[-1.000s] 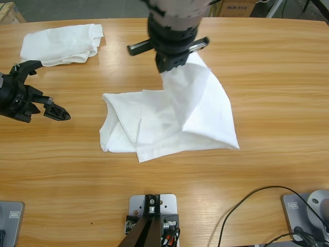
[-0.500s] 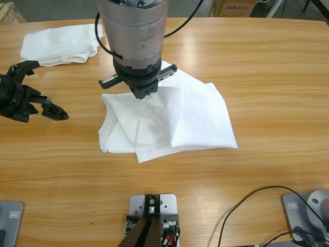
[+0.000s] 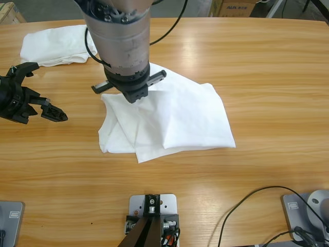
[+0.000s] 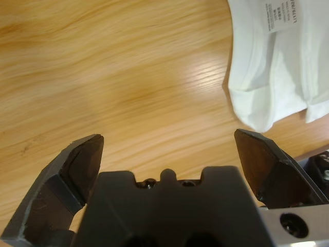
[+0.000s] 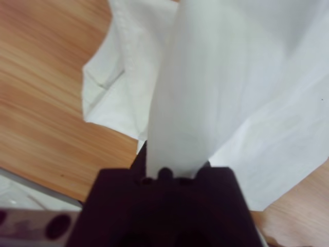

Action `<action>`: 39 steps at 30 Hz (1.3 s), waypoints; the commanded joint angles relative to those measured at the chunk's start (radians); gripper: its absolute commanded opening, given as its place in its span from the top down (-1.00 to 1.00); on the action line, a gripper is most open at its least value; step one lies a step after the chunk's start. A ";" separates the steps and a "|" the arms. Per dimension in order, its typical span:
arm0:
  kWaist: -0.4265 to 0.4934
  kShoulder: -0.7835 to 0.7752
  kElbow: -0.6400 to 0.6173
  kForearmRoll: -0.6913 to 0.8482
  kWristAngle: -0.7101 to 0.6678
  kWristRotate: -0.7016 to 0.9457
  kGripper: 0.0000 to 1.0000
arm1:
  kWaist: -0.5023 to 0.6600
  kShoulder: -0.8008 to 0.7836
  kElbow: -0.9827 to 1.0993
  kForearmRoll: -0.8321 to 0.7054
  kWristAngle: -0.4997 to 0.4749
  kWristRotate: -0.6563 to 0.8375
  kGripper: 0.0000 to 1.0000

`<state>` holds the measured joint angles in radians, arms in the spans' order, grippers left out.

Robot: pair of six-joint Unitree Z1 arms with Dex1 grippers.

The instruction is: Fold clothes

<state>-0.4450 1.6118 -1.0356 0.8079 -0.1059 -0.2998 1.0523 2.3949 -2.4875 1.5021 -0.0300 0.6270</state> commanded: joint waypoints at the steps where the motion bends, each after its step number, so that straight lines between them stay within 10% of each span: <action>1: 0.009 0.005 0.035 0.007 -0.009 -0.012 -0.98 | 0.040 0.064 -0.030 0.009 0.064 0.006 -0.95; 12: 0.009 -0.001 0.035 0.007 -0.009 -0.009 -0.98 | 0.028 -0.060 -0.002 0.054 -0.042 0.006 -1.00; 21: -0.042 -0.024 0.028 -0.058 -0.089 0.295 -1.00 | -0.153 -0.381 0.351 -0.118 0.018 -0.059 -0.98; 23: -0.075 -0.034 0.015 -0.066 -0.111 0.304 -1.00 | -0.170 -0.435 0.459 -0.186 0.036 -0.059 -0.58; 25: -0.126 -0.039 -0.006 -0.081 -0.117 0.311 -1.00 | -0.184 -0.506 0.599 -0.287 0.060 -0.058 0.43; 27: -0.170 -0.037 -0.056 -0.081 -0.118 0.309 -0.96 | -0.198 -0.578 0.732 -0.373 0.079 -0.058 0.67; 33: -0.213 0.070 -0.245 -0.041 -0.133 0.044 0.07 | -0.307 -0.829 1.239 -0.714 0.235 -0.089 1.00; 36: -0.219 0.122 -0.305 -0.008 -0.137 -0.036 1.00 | -0.344 -0.892 1.405 -0.812 0.262 -0.079 1.00; 39: -0.222 0.186 -0.324 -0.002 -0.160 -0.033 1.00 | -0.350 -0.901 1.571 -0.975 0.287 -0.046 1.00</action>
<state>-0.6501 1.6424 -1.2997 0.7705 -0.2211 -0.2747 0.7432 1.6043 -1.2403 0.7768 0.1944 0.5508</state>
